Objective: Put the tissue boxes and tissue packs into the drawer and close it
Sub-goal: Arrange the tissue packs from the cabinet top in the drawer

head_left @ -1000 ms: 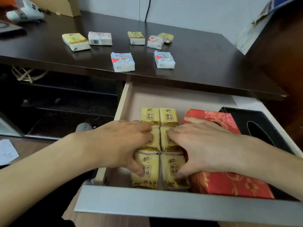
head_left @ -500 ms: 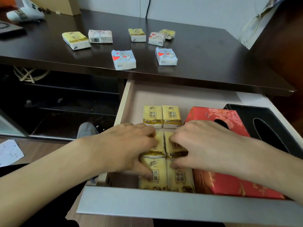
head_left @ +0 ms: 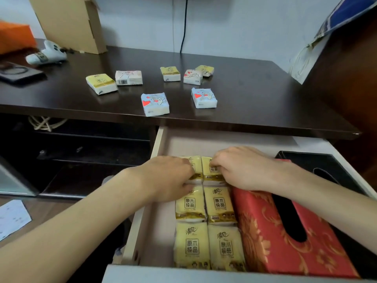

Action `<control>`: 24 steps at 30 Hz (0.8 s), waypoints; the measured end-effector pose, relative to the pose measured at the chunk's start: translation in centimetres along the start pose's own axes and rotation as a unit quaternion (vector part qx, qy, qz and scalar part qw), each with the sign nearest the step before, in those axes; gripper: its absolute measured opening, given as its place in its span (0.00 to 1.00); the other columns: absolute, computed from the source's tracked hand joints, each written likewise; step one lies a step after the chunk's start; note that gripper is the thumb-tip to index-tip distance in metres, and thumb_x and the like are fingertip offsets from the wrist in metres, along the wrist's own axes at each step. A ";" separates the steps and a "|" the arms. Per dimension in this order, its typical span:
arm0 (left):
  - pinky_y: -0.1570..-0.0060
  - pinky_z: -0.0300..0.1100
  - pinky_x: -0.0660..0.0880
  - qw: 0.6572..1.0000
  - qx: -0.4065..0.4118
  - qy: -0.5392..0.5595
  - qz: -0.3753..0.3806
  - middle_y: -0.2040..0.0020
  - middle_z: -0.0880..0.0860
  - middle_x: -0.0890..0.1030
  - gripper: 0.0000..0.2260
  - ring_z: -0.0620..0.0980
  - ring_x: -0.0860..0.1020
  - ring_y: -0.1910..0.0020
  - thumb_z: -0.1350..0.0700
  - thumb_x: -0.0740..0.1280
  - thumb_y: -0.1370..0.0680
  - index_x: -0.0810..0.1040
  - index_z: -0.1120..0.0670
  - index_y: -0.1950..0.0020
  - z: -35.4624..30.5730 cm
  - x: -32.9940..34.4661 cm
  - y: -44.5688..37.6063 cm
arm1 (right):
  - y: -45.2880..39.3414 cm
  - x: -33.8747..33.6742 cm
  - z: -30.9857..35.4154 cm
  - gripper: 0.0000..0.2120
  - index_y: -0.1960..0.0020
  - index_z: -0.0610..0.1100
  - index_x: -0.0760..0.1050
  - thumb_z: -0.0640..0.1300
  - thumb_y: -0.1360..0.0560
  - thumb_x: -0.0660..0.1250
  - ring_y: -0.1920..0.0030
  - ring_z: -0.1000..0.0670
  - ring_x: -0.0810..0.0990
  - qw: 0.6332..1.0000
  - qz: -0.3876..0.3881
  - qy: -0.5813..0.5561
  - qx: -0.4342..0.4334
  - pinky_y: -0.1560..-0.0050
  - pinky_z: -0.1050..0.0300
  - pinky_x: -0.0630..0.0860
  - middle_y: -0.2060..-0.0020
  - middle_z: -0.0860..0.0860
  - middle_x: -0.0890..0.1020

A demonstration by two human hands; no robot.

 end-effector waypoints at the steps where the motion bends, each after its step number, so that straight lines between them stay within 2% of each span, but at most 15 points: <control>1: 0.51 0.48 0.74 1.000 0.005 -0.001 -0.005 0.43 0.51 0.78 0.13 0.55 0.78 0.46 0.47 0.57 0.20 0.76 0.53 0.44 -0.1 0.0 -0.1 | 0.1 0.0 -0.1 0.17 0.46 0.48 0.80 0.40 0.29 0.58 0.44 0.42 0.81 1.000 0.000 -0.007 -0.001 0.48 0.45 0.79 0.45 0.49 0.82; 4: 0.54 0.47 0.74 1.000 0.018 0.020 -0.012 0.47 0.50 0.78 0.10 0.54 0.78 0.50 0.51 0.57 0.21 0.77 0.52 0.48 0.0 -0.2 0.0 | 0.4 0.3 -0.1 0.16 0.47 0.47 0.80 0.41 0.30 0.58 0.46 0.42 0.81 1.000 0.006 -0.024 -0.001 0.49 0.45 0.80 0.47 0.50 0.82; 8: 0.52 0.50 0.75 0.999 0.024 0.030 -0.022 0.48 0.48 0.76 0.09 0.52 0.77 0.49 0.51 0.57 0.21 0.76 0.51 0.51 0.2 -0.3 0.1 | 0.6 0.4 -0.1 0.12 0.51 0.49 0.80 0.46 0.24 0.57 0.47 0.46 0.80 0.998 -0.022 -0.059 0.000 0.49 0.45 0.79 0.50 0.53 0.81; 12: 0.50 0.49 0.76 0.993 -0.009 0.050 -0.108 0.46 0.45 0.78 0.12 0.49 0.77 0.44 0.47 0.57 0.20 0.78 0.45 0.43 1.6 -3.0 1.2 | 0.9 -2.4 0.0 0.14 0.48 0.56 0.80 0.52 0.25 0.57 0.47 0.47 0.82 0.987 -0.113 -0.110 0.011 0.50 0.47 0.79 0.51 0.57 0.84; 15: 0.52 0.49 0.77 0.972 -0.061 0.087 -0.209 0.50 0.42 0.80 0.13 0.46 0.79 0.48 0.44 0.57 0.21 0.79 0.43 0.45 3.8 -5.4 3.0 | 0.6 -5.1 -0.1 0.11 0.51 0.59 0.83 0.54 0.24 0.61 0.53 0.54 0.83 0.963 -0.192 -0.186 0.025 0.51 0.51 0.79 0.58 0.62 0.85; 18: 0.53 0.50 0.78 0.942 -0.137 0.113 -0.286 0.50 0.41 0.81 0.13 0.44 0.79 0.50 0.44 0.58 0.22 0.80 0.42 0.46 6.7 -6.8 4.6 | -1.3 -7.2 0.0 0.09 0.55 0.57 0.85 0.48 0.23 0.66 0.55 0.59 0.83 0.927 -0.233 -0.294 0.006 0.50 0.53 0.79 0.61 0.63 0.85; 21: 0.49 0.47 0.78 0.916 -0.207 0.129 -0.318 0.44 0.42 0.81 0.13 0.43 0.78 0.45 0.46 0.62 0.21 0.78 0.42 0.39 10.3 -6.7 5.2 | -4.3 -8.7 0.9 0.11 0.53 0.56 0.85 0.42 0.21 0.67 0.54 0.61 0.82 0.893 -0.254 -0.369 -0.031 0.51 0.61 0.77 0.58 0.61 0.86; 24: 0.45 0.48 0.77 0.888 -0.263 0.161 -0.340 0.39 0.45 0.79 0.15 0.45 0.77 0.41 0.48 0.64 0.22 0.77 0.45 0.36 14.3 -6.2 5.0 | -7.8 -9.9 1.8 0.11 0.48 0.56 0.84 0.43 0.20 0.66 0.50 0.63 0.80 0.884 -0.280 -0.372 -0.042 0.53 0.65 0.74 0.51 0.62 0.84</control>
Point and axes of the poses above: each hand's wrist, its own y-axis away from the middle knuckle, its own x-axis out of the palm, z = x × y, the point moved 2 cm from there along -y, towards the middle knuckle
